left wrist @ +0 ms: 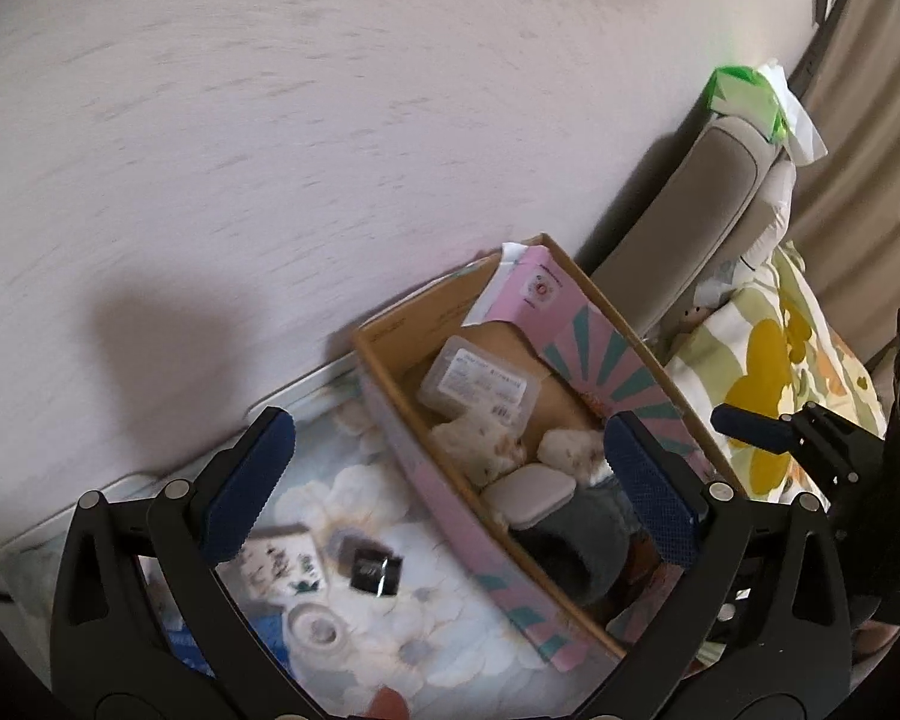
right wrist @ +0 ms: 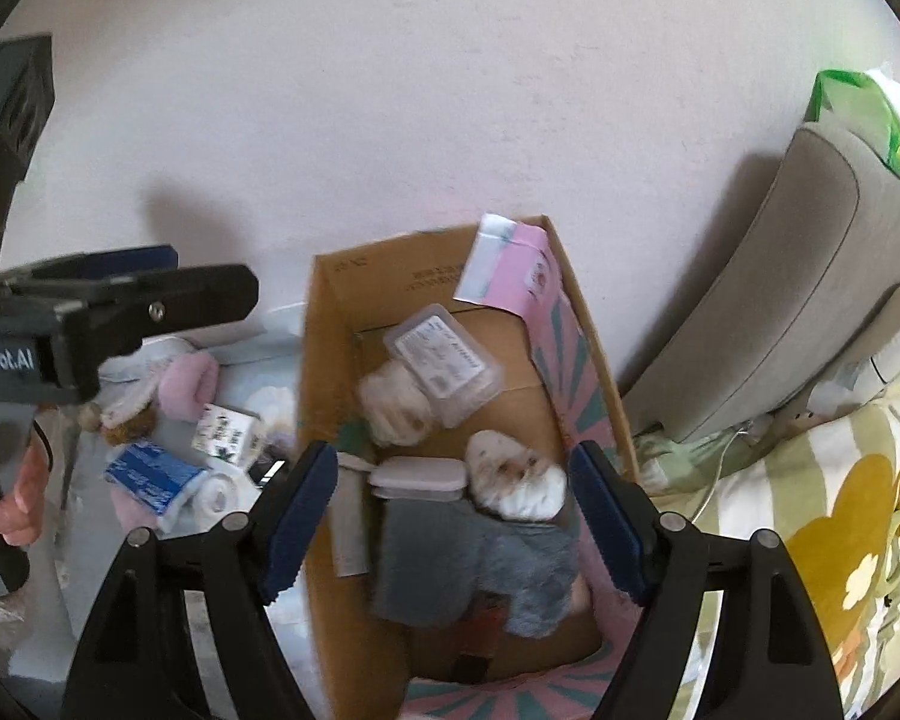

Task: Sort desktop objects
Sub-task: 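Carry both cloths into the cardboard box and release them, then grasp the blue toothpaste packet with the right gripper while left grasps the pink sponge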

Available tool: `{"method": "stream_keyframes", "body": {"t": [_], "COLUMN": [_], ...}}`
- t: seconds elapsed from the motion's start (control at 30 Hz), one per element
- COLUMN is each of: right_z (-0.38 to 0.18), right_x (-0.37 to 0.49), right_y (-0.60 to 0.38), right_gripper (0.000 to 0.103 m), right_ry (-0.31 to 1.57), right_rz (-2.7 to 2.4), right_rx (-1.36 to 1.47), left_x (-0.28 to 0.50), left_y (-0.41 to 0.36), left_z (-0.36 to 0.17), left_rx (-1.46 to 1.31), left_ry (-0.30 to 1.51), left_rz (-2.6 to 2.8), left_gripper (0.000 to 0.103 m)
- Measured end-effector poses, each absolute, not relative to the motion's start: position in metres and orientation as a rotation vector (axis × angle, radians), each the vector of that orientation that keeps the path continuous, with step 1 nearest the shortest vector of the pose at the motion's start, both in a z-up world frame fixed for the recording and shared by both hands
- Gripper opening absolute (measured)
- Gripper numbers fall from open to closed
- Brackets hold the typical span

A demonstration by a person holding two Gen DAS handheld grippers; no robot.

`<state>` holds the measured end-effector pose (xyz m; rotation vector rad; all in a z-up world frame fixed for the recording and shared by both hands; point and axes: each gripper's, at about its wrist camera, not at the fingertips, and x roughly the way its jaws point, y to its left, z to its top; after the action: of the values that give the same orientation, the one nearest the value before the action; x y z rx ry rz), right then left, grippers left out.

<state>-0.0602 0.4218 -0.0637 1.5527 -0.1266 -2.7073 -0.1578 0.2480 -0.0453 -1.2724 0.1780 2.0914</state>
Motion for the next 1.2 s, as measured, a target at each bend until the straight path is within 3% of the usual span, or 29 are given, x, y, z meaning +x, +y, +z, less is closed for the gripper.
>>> {"method": "stream_keyframes", "body": {"t": [0.27, 0.53, 1.2], "right_z": [-0.038, -0.037, -0.056], "right_x": [-0.049, -0.039, -0.033], "right_y": [0.384, 0.333, 0.277], "right_gripper": [0.076, 0.076, 0.076], "right_ry": [-0.120, -0.001, 0.015], "right_rz": [-2.723, -2.675, -2.578], "right_rx": [1.431, 1.400, 1.412], "left_x": [-0.141, -0.124, -0.110], "left_y": [0.189, 0.121, -0.019], "left_z": [-0.027, -0.015, -0.038], "left_rx": [-1.228, -1.200, -1.284], "left_ry": [0.160, 0.088, -0.117], "left_rz": [2.166, 2.239, 2.443], "left_gripper": [0.103, 0.103, 0.103]}}
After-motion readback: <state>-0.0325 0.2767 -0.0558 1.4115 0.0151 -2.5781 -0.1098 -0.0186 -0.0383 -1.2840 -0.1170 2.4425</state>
